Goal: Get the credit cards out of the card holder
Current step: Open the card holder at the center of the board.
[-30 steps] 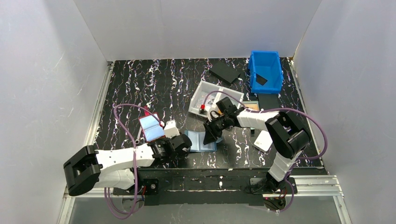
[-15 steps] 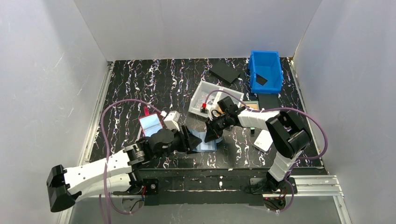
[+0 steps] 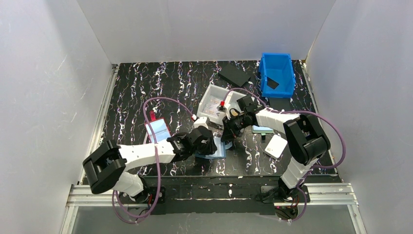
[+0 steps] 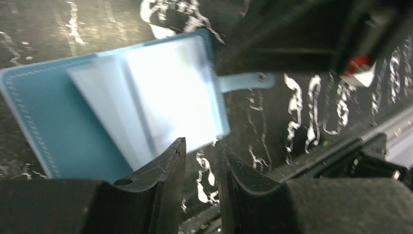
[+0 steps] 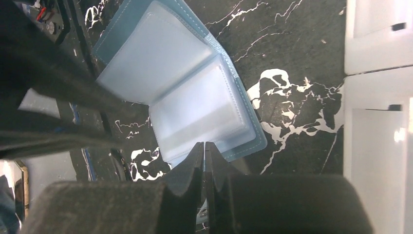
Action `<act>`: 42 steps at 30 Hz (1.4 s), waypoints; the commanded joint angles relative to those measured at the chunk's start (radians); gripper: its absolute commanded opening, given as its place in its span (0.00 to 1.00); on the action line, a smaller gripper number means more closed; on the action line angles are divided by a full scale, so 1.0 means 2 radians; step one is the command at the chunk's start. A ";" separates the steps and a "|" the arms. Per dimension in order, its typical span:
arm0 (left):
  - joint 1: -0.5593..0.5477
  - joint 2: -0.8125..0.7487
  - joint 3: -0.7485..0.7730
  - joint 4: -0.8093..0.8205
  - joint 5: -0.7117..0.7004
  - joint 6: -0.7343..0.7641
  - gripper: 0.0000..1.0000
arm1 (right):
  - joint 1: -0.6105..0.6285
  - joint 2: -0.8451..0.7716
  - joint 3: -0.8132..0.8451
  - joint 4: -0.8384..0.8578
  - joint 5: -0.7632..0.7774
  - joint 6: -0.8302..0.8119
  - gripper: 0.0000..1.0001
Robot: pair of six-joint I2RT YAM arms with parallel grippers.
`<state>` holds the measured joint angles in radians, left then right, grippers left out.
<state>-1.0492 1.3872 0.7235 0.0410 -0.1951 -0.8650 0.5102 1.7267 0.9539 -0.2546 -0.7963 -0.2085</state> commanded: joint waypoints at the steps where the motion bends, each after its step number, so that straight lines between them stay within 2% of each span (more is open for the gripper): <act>1: 0.024 0.013 -0.001 -0.018 -0.026 -0.018 0.27 | 0.003 -0.009 0.007 0.000 -0.022 0.009 0.13; 5: 0.030 0.017 -0.021 -0.014 -0.025 -0.025 0.28 | 0.003 0.000 0.005 0.009 -0.030 0.021 0.18; 14: 0.031 0.024 -0.058 0.007 -0.012 -0.030 0.38 | 0.006 0.024 0.003 0.013 -0.023 0.038 0.24; 28: 0.031 0.035 -0.063 0.023 0.025 -0.019 0.40 | 0.011 0.041 0.007 0.010 -0.037 0.048 0.29; 33: 0.031 0.039 -0.075 0.058 0.049 -0.016 0.47 | 0.011 0.042 0.005 0.016 -0.047 0.059 0.31; 42: 0.031 0.059 -0.076 0.070 0.069 -0.018 0.60 | 0.011 0.046 0.000 0.030 -0.030 0.089 0.34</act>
<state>-0.9890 1.4616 0.5953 0.2089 -0.0925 -0.9085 0.5266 1.8080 0.9531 -0.2298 -0.8673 -0.0727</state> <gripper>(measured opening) 0.581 0.338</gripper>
